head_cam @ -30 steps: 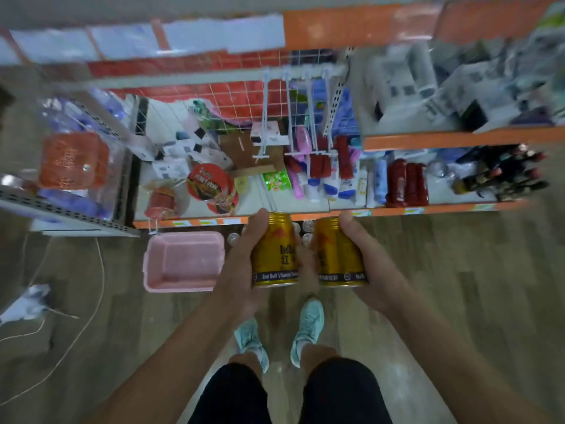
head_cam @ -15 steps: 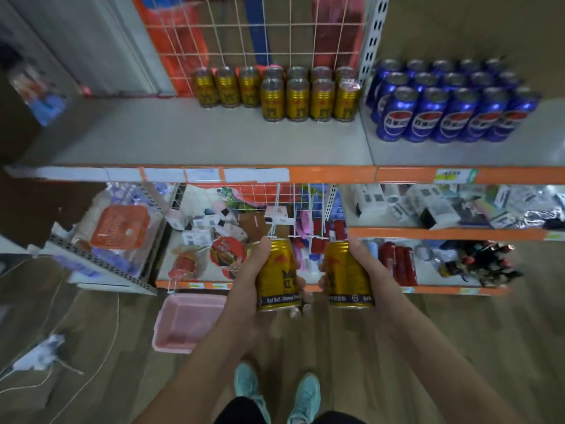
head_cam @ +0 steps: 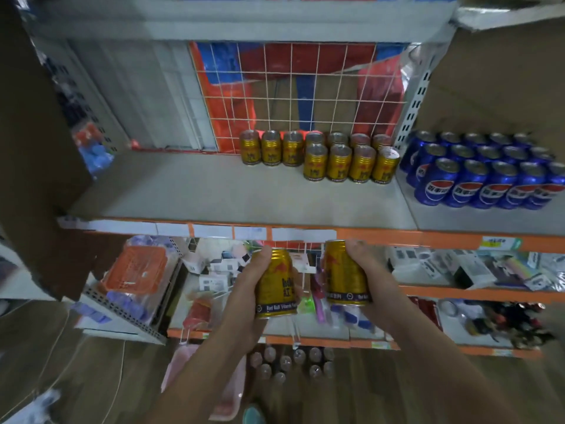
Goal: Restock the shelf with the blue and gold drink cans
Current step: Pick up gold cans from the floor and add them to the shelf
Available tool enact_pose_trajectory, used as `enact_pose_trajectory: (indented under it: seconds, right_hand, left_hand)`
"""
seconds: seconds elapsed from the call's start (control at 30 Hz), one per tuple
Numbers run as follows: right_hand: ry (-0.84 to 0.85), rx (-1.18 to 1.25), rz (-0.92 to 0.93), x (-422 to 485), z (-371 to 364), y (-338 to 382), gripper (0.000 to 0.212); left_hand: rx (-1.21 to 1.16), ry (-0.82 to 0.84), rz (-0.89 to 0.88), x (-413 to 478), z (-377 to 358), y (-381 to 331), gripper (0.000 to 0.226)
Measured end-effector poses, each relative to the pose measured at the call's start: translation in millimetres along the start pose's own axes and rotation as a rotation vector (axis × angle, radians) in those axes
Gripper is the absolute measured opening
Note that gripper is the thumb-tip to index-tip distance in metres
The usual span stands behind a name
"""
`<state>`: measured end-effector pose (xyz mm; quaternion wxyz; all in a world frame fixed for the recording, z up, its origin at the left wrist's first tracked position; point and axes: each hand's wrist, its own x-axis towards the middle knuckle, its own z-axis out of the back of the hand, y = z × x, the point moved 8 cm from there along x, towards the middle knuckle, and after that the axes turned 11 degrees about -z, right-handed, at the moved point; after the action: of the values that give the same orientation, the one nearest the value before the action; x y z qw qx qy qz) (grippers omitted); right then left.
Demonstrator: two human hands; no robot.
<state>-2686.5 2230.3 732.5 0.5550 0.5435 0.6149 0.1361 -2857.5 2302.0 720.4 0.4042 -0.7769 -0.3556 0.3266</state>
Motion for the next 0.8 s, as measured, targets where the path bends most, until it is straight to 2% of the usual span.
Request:
enact_pose_trajectory:
  seconds: [0.13,0.3,0.4,0.53,0.67,0.8]
  right_hand:
    - [-0.048,0.0,0.045,25.7,-23.6,13.1,0.048]
    - [-0.073,-0.011,0.048,51.8,-33.2,27.9,0.052]
    - [-0.12,-0.072,0.081,70.8,-30.2,43.1,0.053]
    - [-0.176,-0.171,0.108,101.4,-19.6,64.5,0.053]
    - [-0.206,-0.234,0.171,132.8,-12.9,92.3,0.046]
    - [-0.171,-0.324,0.223,163.3,-15.8,115.7,0.044]
  left_hand:
    - [-0.022,-0.002,-0.005,39.8,24.7,-21.1,0.081]
    - [-0.051,0.025,0.003,73.9,31.3,-34.4,0.063]
    - [-0.01,0.044,-0.004,96.6,32.7,-38.8,0.078]
    - [0.07,0.0,-0.057,133.6,34.0,-46.1,0.062]
    - [0.184,-0.017,-0.095,171.4,30.0,-52.1,0.059]
    - [0.184,-0.009,-0.123,205.4,23.0,-57.5,0.06]
